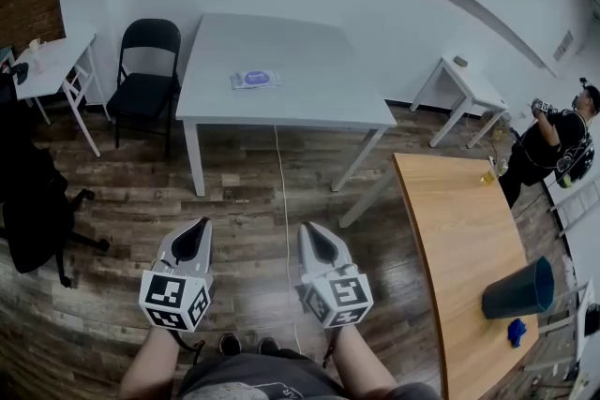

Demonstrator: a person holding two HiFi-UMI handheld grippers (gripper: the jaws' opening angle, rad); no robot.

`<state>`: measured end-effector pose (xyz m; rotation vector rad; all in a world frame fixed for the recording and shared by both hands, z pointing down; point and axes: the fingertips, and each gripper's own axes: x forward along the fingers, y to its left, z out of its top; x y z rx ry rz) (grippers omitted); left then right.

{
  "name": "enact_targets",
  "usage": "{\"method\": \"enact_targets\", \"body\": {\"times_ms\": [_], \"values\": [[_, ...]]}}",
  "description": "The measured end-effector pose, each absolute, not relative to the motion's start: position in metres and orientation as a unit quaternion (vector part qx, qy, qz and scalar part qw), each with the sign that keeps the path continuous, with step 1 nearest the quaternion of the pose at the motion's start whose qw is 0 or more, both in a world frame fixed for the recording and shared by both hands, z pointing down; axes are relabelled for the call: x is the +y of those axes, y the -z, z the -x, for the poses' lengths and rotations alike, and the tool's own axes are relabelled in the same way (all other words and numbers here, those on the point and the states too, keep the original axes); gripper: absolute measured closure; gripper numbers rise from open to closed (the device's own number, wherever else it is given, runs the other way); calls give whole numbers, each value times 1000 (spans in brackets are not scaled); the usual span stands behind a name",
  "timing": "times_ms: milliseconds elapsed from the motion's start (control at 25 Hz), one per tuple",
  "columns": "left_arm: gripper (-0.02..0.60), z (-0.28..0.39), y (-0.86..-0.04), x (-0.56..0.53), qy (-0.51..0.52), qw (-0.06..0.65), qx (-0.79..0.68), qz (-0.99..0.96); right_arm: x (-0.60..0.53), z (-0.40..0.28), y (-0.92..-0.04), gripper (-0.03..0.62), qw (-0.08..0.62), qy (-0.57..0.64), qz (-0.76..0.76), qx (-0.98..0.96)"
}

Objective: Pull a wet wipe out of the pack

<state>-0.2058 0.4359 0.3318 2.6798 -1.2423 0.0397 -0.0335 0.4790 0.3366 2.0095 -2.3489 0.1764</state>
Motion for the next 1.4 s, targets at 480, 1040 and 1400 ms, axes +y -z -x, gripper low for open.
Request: {"method": "enact_targets", "body": {"times_ms": [480,1040,1400], "values": [[563,218,-359,402,-34,108,-425,-898,459,18,-369,605,9,-99,-657,-748],[563,144,-347,302,-37,89,-460,-883,318,-48,-363,605,-24,-101,-608,-787],[563,108,-338,249,-11,90,-490,-867,267,-88,-361,605,-26,-96,-583,-807]]}}
